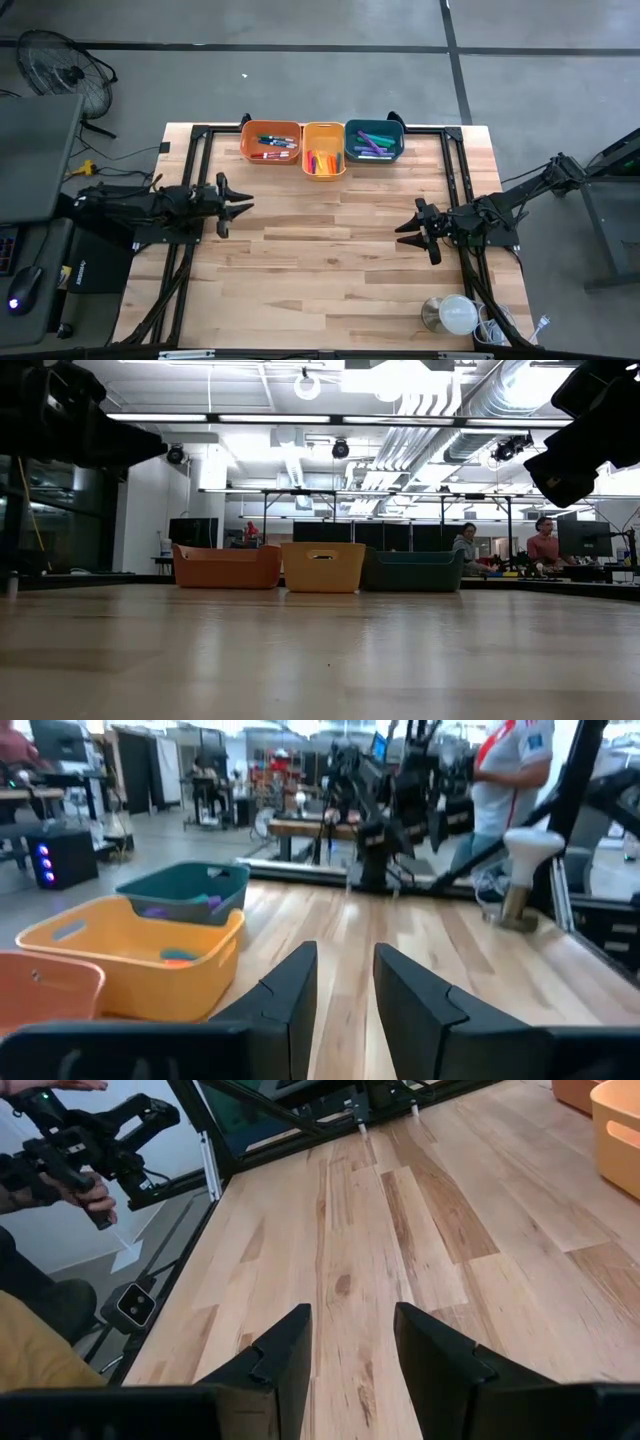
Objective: Pick & Place Markers
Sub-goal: Return to Home Position
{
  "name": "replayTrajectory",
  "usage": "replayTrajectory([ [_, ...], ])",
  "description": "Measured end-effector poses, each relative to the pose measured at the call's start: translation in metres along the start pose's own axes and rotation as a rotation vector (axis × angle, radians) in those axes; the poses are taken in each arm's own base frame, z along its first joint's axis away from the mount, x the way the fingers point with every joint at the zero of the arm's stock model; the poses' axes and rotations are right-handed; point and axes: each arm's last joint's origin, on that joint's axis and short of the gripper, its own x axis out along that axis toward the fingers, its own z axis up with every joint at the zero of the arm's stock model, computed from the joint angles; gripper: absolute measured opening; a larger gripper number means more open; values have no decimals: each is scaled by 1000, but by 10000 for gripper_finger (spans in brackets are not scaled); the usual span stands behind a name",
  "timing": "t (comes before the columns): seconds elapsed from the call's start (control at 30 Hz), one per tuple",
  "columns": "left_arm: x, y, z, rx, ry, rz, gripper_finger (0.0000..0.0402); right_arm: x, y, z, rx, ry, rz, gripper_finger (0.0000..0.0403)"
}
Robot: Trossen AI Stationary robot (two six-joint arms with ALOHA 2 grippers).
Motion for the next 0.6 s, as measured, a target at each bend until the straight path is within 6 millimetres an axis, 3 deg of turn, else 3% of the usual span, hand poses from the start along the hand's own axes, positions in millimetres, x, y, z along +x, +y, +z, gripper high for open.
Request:
replayTrajectory([
  [0.1,0,-1,-1,-1,9,-15,98,0,0,0,0,-1,0,134],
  [0.37,5,-2,-7,343,76,-44,99,0,0,0,0,-1,0,134],
  [0.6,6,-3,-9,291,101,-63,99,0,0,0,0,-2,0,134],
])
